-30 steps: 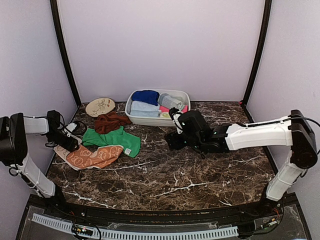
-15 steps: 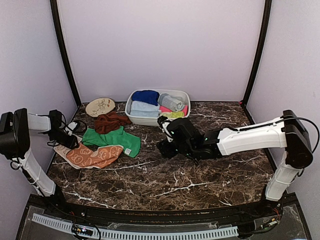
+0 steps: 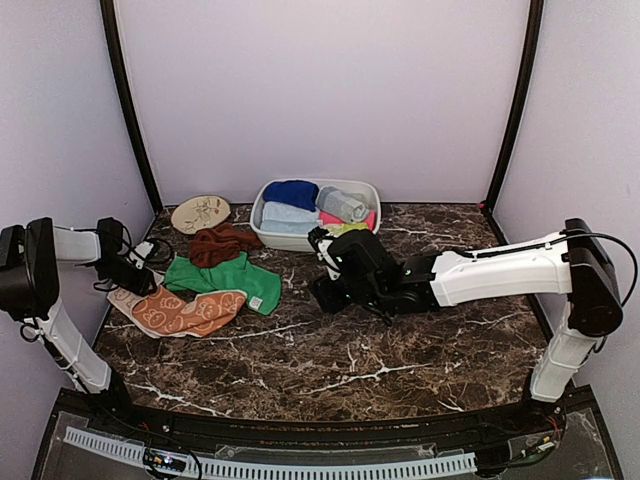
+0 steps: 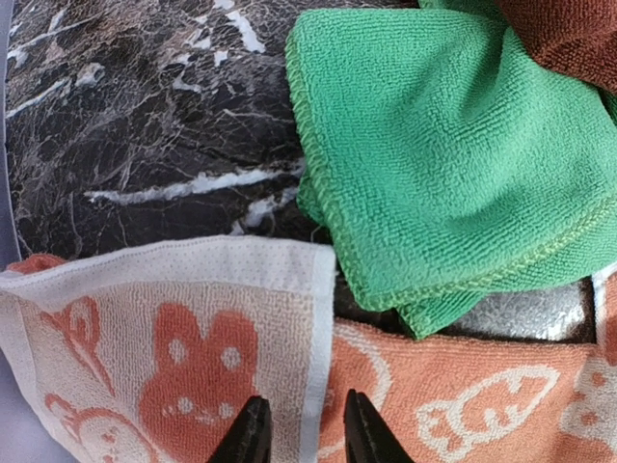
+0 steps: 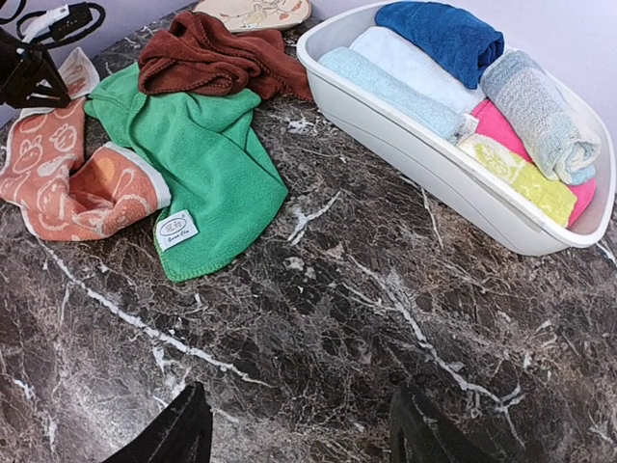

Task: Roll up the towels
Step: Pick up the towel from the center of the board.

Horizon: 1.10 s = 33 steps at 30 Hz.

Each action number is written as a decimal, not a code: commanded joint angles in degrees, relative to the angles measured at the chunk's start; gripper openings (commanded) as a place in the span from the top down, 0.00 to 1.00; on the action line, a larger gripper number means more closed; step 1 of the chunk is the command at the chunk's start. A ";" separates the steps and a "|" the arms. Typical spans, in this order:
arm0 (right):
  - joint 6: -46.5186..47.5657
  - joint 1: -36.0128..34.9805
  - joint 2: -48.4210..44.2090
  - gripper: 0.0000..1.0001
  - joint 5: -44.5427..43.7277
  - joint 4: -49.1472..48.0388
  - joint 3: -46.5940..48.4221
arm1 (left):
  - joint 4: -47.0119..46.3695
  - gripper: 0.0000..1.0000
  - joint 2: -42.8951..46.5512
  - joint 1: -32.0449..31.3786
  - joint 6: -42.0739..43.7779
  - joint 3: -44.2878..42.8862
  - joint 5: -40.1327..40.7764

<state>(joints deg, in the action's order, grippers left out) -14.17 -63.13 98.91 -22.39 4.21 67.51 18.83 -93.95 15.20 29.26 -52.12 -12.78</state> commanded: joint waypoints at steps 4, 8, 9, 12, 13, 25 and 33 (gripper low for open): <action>-1.01 -0.76 0.49 0.44 0.99 0.41 1.58 | -1.40 0.81 -1.69 -0.17 -1.62 -1.51 2.02; -1.25 -0.76 0.83 0.48 1.35 0.74 2.00 | -1.58 0.91 -1.29 -0.17 -2.07 -1.76 1.97; -1.29 -0.76 0.96 0.50 1.45 0.72 2.09 | -1.56 0.94 -0.99 -0.17 -2.17 -1.62 1.92; -1.43 -0.76 1.30 0.52 1.80 0.69 2.26 | -0.22 1.00 0.37 -0.17 -2.72 -1.88 1.21; -1.39 -0.81 1.37 0.53 2.01 0.69 2.32 | 0.39 1.00 1.15 -0.17 -2.86 -2.04 0.67; 2.95 -2.77 2.59 0.55 -0.22 -0.46 5.22 | 13.49 1.00 18.76 -0.35 -11.35 -12.46 -11.65; 5.64 -5.53 1.02 0.35 0.70 -6.48 8.84 | 13.37 1.00 26.90 -4.52 -24.54 -25.34 -24.01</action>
<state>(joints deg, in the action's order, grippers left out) -10.59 -67.02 101.12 -22.09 3.79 72.34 30.55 -69.76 13.69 12.78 -72.51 -29.06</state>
